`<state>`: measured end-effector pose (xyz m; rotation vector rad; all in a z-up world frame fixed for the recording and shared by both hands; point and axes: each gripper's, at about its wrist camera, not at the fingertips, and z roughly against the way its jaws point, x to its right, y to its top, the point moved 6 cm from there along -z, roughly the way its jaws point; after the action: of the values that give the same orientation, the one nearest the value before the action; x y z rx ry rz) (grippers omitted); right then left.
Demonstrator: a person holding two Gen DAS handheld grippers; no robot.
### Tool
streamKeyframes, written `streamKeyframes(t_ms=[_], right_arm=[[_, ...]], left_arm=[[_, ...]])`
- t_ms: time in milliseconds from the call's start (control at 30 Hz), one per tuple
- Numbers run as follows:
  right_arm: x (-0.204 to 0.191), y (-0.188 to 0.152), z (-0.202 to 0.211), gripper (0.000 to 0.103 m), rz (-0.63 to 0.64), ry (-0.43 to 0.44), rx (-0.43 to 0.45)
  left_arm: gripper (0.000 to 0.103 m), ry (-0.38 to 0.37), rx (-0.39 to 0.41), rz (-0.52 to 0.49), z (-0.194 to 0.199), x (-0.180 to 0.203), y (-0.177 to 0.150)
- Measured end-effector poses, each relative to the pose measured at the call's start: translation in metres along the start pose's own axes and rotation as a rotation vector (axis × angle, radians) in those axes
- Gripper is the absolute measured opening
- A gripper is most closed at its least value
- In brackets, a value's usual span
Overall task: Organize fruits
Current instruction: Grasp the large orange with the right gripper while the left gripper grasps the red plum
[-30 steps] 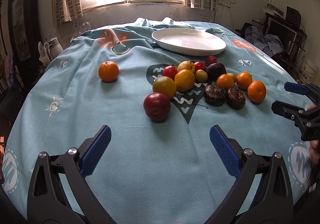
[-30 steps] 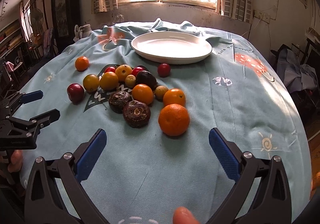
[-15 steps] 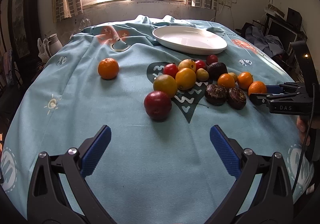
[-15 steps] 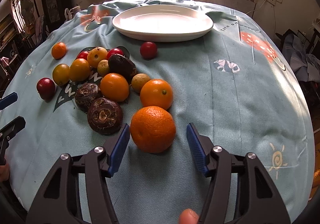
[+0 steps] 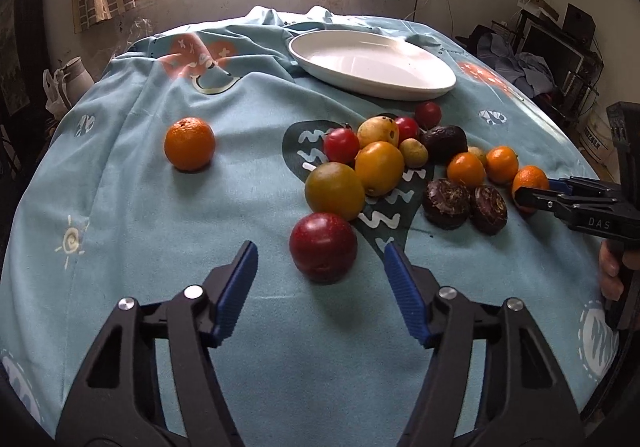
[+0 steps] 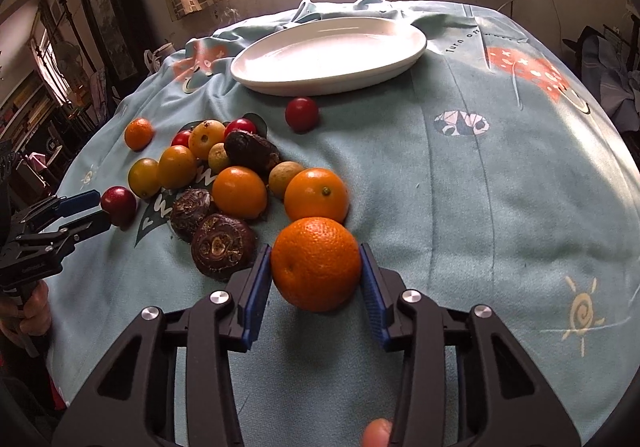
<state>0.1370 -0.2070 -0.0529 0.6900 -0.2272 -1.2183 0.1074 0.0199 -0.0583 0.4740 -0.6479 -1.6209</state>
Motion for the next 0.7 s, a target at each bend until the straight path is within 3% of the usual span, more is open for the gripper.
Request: streamKeyframes(t_ms=[267,300,333,367,600,700], right_arm=[[0.0,-0.001,0.002,0.043,0.003,0.002,0.005],[0.0,0.0,0.002,0.043,0.003,0.002,0.005],[0.0,0.0,0.002,0.043,0.003,0.003,0.005],[0.0,0.0,0.002,0.043,0.002,0.004,0.006],[-0.003,0.002,0.009,0.043,0.009,0.019,0.014],[-0.005,0.015,0.018,0.043,-0.002,0.106,0.025]], left_arm=[[0.063,0.031,-0.024,-0.031,-0.015,0.002,0.005],[0.059,0.03,-0.036,-0.03,-0.017,0.002,0.005],[0.045,0.023,-0.052,-0.028,-0.02,0.002,0.004],[0.039,0.013,-0.065,-0.024,-0.023,0.002,0.003],[0.038,0.003,-0.064,-0.013,-0.015,0.003,0.002],[0.038,-0.045,-0.037,-0.007,0.002,0.003,0.018]])
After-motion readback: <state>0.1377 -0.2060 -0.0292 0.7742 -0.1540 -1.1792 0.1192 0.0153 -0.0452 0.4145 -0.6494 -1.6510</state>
